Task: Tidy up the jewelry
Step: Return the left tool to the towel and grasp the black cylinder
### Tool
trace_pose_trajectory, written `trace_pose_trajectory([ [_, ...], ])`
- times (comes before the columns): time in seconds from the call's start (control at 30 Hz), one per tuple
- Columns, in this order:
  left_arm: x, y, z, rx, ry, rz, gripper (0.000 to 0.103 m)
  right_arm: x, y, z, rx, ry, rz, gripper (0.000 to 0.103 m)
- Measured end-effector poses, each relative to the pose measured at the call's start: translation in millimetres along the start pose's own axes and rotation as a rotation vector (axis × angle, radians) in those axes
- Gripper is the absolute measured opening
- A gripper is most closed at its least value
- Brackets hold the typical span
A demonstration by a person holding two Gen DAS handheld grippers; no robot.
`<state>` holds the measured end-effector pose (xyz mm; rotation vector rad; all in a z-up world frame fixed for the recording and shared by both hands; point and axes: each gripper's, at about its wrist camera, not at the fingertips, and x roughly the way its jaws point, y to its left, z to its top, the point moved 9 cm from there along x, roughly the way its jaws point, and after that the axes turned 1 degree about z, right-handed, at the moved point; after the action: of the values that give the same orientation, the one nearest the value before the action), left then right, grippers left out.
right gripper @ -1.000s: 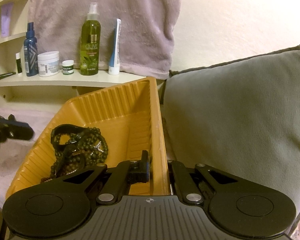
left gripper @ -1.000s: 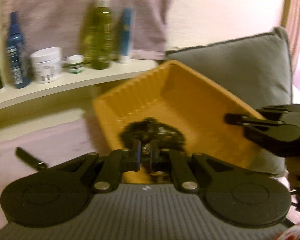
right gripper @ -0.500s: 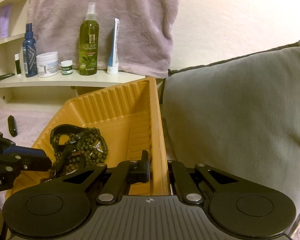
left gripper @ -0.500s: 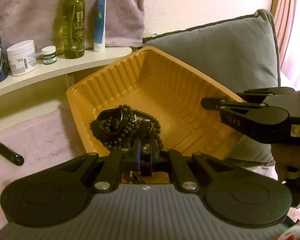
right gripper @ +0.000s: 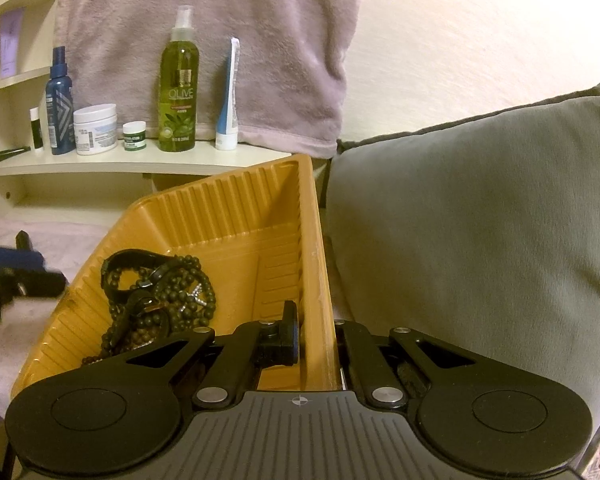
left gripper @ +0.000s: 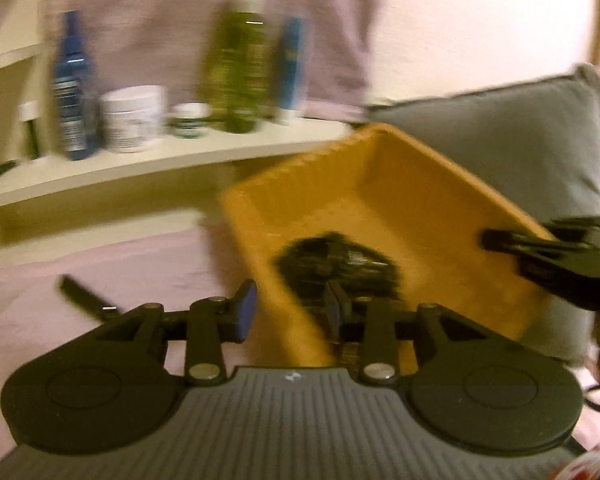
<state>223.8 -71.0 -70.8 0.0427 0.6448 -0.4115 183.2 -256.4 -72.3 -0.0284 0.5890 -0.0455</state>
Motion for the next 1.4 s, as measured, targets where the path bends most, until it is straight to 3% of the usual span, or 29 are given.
trace_pose_trajectory([
  [0.27, 12.0, 83.2, -9.0, -0.107, 0.031, 0.262, 0.033, 0.0, 0.1, 0.3, -0.001, 0.002, -0.001, 0.003],
  [0.5, 26.9, 129.8, -19.6, -0.232, 0.039, 0.383, 0.033, 1.2, -0.4, -0.5, -0.01, 0.007, -0.002, 0.003],
  [0.83, 56.8, 147.4, -22.1, -0.313, 0.048, 0.419, 0.033, 5.9, -2.3, -4.0, -0.012, 0.024, -0.008, 0.004],
  [1.07, 66.4, 150.2, -23.4, -0.269, 0.071, 0.407, 0.037, 6.0, -2.5, -4.0, -0.011, 0.025, -0.009, 0.004],
  [1.33, 59.8, 140.6, -22.3, -0.129, 0.084, 0.382, 0.017, 5.8, -3.0, -3.1, -0.011, 0.021, -0.007, 0.004],
  [1.4, 54.9, 137.7, -21.6, -0.109, 0.084, 0.369, 0.016, 5.4, -3.0, -3.1, -0.012, 0.019, -0.008, 0.004],
])
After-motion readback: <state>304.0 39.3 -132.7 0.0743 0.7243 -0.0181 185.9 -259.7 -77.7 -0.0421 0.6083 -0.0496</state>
